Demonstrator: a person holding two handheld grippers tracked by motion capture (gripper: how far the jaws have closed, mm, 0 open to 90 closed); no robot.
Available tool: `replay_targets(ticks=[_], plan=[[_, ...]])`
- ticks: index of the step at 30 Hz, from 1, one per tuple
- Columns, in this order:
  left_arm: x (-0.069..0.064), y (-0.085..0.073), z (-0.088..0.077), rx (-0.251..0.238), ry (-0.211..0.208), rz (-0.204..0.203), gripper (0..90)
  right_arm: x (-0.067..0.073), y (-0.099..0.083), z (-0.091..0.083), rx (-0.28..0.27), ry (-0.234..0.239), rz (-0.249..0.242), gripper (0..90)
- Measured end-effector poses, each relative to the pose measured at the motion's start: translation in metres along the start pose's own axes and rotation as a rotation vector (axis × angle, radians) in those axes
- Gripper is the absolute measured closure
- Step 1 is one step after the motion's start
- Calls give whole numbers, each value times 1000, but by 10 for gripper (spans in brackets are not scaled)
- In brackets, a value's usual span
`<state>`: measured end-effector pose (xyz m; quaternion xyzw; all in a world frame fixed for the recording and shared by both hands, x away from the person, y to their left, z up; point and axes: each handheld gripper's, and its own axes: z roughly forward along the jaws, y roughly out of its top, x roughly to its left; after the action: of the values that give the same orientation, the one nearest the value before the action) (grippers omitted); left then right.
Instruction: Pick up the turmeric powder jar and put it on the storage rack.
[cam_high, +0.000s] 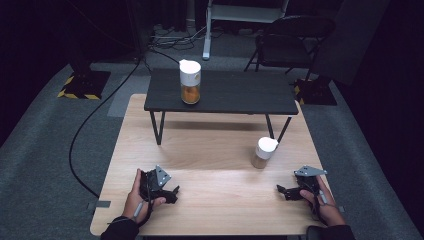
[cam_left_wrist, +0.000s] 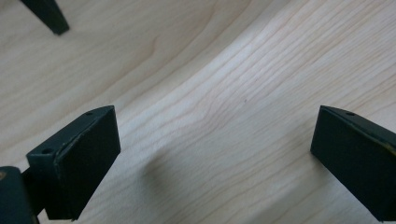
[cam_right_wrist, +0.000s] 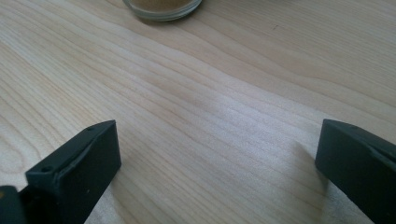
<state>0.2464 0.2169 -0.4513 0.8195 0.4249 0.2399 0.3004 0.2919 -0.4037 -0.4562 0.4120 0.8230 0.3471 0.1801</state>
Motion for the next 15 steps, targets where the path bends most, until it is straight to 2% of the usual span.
replay_targets(ticks=[1, 4, 6, 9, 15], plan=[[7, -1, -1, 6, -16, -24, 13, 0, 0, 0, 0, 0, 0, 0], [13, -3, -1, 11, -29, -47, 11, 0, 0, 0, 0, 0, 0, 0], [22, -5, 0, 17, -57, -80, 9, 0, 0, 0, 0, 0, 0, 0], [30, -7, 0, 24, -75, -121, 7, 0, 0, 0, 0, 0, 0, 0], [39, -13, -1, 17, -81, -129, 4, 0, 0, 0, 0, 0, 0, 0]])
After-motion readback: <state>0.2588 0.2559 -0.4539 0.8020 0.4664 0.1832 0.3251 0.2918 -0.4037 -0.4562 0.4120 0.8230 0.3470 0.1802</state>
